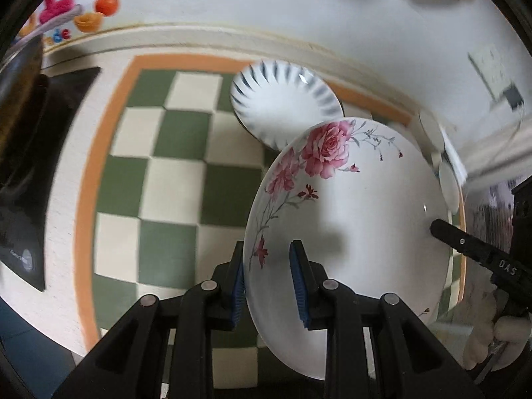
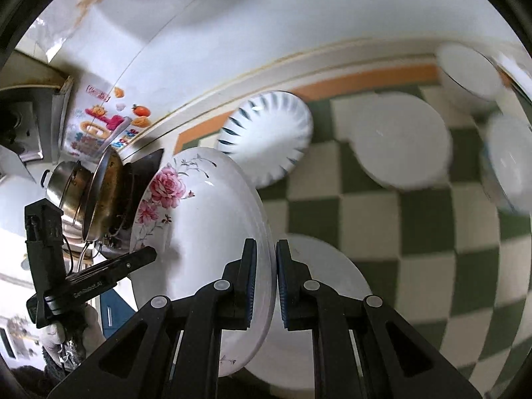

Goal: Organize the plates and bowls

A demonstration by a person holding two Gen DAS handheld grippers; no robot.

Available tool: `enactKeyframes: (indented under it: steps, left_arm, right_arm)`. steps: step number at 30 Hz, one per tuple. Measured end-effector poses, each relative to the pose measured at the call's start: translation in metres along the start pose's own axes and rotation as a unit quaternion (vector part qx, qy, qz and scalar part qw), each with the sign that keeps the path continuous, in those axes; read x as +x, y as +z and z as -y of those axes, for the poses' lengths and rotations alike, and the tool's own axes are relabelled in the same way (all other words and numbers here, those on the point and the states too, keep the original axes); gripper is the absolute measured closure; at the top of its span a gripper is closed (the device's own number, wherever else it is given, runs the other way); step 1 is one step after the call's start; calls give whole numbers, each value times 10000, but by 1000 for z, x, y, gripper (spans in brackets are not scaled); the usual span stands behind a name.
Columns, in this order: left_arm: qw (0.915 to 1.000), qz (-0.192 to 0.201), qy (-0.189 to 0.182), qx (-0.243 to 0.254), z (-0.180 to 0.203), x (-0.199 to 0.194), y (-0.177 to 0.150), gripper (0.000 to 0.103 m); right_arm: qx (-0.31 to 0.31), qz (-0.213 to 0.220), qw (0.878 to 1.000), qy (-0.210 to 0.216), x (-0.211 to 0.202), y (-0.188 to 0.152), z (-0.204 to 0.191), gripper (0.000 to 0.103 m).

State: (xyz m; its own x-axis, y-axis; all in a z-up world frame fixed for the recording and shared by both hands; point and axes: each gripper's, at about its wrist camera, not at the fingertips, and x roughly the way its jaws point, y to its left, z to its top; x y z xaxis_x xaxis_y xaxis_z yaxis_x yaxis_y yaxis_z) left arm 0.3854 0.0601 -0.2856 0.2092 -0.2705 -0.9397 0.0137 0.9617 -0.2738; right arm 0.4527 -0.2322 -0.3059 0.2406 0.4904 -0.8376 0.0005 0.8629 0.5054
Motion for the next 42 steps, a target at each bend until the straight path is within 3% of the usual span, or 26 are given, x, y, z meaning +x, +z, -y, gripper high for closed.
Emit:
enactKeyframes:
  steps: [9,16,30,42]
  left_arm:
    - [9971,-698,210,223,15,57,-26,80]
    - [9948,-838,472,345,23,72,-33,80]
    - [9894,-970,947,514,33,84,-37,78]
    - [9891,-1109,893,384,30,99,-48,79]
  right_arm:
    - [451,-264,9985,-173,20,-45,55,89]
    - [545,-553,9967,-230,45,-61,74,89]
    - [488,-962,9933,-406,67,-66,73,89]
    - [546,-1251,9880,-718,69,-56,62,86]
